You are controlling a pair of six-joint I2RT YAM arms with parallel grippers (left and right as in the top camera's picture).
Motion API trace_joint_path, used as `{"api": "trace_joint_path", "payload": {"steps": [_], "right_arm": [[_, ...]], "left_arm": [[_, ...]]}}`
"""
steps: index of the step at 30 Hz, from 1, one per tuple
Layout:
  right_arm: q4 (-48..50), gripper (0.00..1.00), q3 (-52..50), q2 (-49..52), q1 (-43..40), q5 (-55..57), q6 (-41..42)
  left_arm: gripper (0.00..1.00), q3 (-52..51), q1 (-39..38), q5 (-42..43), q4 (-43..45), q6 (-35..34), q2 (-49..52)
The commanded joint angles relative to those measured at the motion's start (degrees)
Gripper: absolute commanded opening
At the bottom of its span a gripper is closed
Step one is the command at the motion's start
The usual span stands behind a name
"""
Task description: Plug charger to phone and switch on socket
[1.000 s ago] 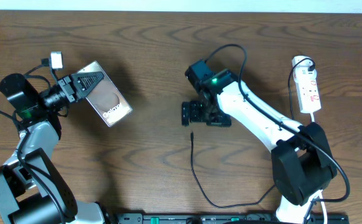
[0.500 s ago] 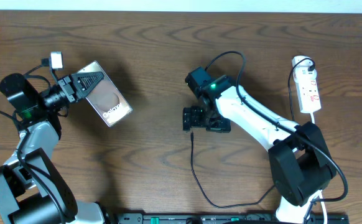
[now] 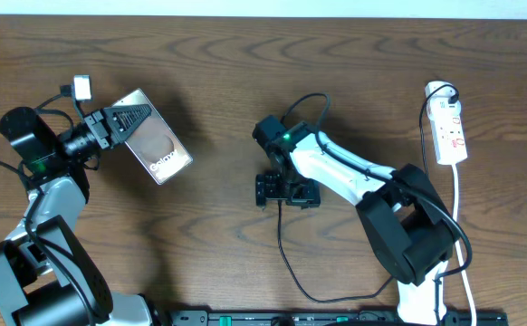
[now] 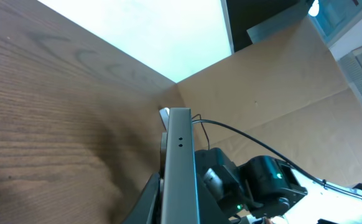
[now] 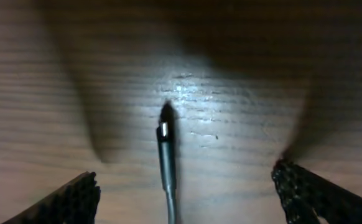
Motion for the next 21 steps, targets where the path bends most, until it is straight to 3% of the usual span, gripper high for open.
{"api": "trace_joint_path", "payload": {"steps": [1, 11, 21], "right_arm": [[0.4, 0.87, -0.4, 0.9, 0.3, -1.2, 0.4], [0.6, 0.69, -0.4, 0.9, 0.3, -1.2, 0.4], [0.6, 0.35, -0.4, 0.9, 0.3, -1.1, 0.4]], "left_arm": [[0.08, 0.6, 0.2, 1.6, 0.5, 0.4, -1.1], [0.08, 0.6, 0.2, 1.6, 0.5, 0.8, -1.1], [0.08, 0.6, 0.2, 1.6, 0.5, 0.8, -1.1]]}}
